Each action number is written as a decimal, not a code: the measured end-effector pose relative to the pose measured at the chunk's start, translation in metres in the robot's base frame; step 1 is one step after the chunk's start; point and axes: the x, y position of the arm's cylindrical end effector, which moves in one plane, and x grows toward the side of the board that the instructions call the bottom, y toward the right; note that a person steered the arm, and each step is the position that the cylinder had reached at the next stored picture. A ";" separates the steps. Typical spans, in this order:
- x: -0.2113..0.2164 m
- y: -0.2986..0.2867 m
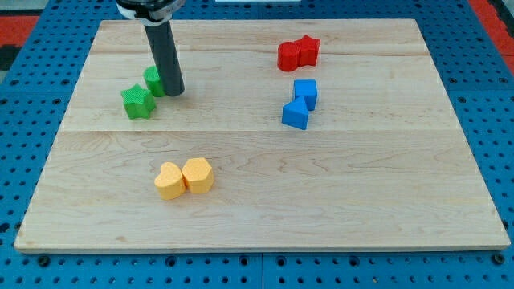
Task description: Push the green star into the left side of the green circle
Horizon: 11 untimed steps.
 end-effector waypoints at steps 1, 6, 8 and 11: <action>0.008 0.004; 0.019 -0.051; 0.024 -0.128; 0.027 -0.069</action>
